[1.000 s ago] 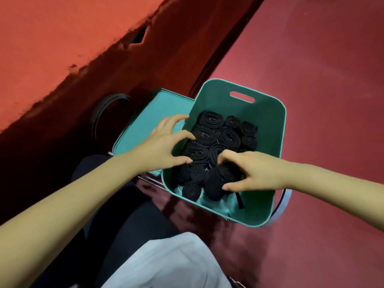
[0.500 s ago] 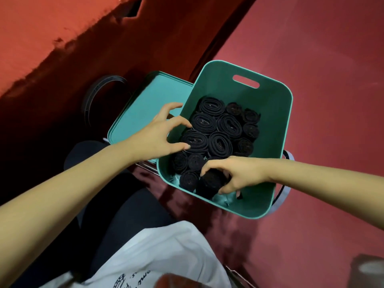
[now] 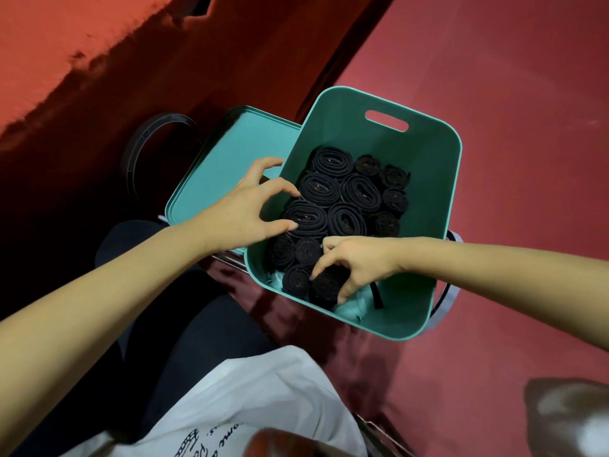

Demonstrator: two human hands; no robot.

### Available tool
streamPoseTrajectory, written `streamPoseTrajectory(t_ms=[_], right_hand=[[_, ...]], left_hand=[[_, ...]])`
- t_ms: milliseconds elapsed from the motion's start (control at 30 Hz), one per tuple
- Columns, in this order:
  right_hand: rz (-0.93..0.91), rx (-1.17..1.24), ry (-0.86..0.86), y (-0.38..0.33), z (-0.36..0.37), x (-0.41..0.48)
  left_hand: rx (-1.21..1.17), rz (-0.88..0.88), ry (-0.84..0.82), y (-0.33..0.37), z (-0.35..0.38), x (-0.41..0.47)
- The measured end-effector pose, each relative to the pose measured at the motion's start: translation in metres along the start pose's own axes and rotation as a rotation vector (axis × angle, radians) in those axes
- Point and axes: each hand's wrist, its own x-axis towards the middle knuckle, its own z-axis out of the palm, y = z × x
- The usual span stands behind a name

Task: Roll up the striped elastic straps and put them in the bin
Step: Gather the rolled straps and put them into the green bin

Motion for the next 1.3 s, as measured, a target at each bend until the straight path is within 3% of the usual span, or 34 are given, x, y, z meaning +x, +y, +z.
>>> streamPoseTrajectory(t_ms=[600,767,867,967,1100,1300], right_hand=[[-0.135,-0.403,0.021,-0.001,0.007,0.009],[-0.033,-0.226,0.041,-0.003,0.004,-0.001],[0.041,-0.121,0.246,-0.009,-0.012,-0.015],[0.182,-0.227,0.519,-0.021,-0.045,-0.030],[0.252,-0.309,0.759,-0.042,-0.089,-0.031],[0.225,-0.293,0.850,-0.075,-0.129,0.023]], left_hand=[[-0.002,0.002,0.028,-0.004,0.003,0.000],[0.016,0.013,0.016,-0.003,0.002,-0.001],[0.058,0.039,0.008,-0.003,0.001,-0.001],[0.149,0.098,0.073,-0.002,-0.010,-0.003],[0.371,0.152,0.203,-0.007,-0.043,-0.003],[0.644,0.118,0.310,-0.036,-0.089,0.004]])
